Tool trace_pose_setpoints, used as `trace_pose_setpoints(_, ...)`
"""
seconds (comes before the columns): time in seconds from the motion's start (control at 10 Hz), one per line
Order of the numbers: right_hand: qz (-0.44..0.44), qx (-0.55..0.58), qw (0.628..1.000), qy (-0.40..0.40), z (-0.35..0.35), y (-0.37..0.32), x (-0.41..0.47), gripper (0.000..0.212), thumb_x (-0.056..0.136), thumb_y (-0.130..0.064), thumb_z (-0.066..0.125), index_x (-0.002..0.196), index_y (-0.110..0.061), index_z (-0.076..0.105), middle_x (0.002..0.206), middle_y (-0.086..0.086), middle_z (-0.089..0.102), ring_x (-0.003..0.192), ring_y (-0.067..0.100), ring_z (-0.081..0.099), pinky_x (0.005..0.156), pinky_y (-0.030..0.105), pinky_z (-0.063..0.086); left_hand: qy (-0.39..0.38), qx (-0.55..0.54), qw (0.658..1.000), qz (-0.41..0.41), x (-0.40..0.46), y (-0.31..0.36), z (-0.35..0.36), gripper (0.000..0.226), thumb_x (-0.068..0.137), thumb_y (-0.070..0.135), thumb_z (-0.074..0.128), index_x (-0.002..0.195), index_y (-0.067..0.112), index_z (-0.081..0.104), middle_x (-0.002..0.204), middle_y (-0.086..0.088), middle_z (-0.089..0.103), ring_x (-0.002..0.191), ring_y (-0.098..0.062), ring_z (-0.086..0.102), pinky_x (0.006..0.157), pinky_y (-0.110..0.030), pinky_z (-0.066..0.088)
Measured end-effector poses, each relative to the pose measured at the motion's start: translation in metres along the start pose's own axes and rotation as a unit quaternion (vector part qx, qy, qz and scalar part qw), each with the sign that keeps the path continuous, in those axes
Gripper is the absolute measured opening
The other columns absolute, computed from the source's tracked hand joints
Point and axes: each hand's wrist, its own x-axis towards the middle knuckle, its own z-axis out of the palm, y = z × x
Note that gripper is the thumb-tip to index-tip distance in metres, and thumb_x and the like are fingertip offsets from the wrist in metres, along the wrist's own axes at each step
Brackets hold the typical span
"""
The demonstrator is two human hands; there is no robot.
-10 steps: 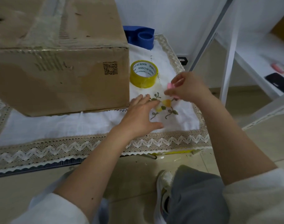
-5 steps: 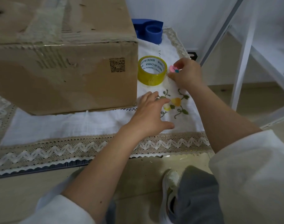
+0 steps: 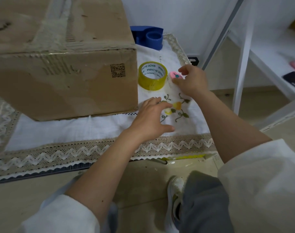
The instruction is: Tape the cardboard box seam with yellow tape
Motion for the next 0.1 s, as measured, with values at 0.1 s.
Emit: trace_pose_setpoints(0.1,0.003,0.019,1.000,0.007,-0.0069,0.0004,-0.0106,0.043,0.092,-0.045,0.065,0.125,-0.018,0.062,0.126,0.000,0.065,0.113,0.019,0.060,0.089,0.030,0.046,0.014,-0.035,0.999,0.000,-0.0052,-0.0024,0.0011,0.062,0.082,0.032,0.078,0.139,0.026,0.052,0.153,-0.004,0.038,0.146,-0.019,0.025,0.115,-0.030,0.021)
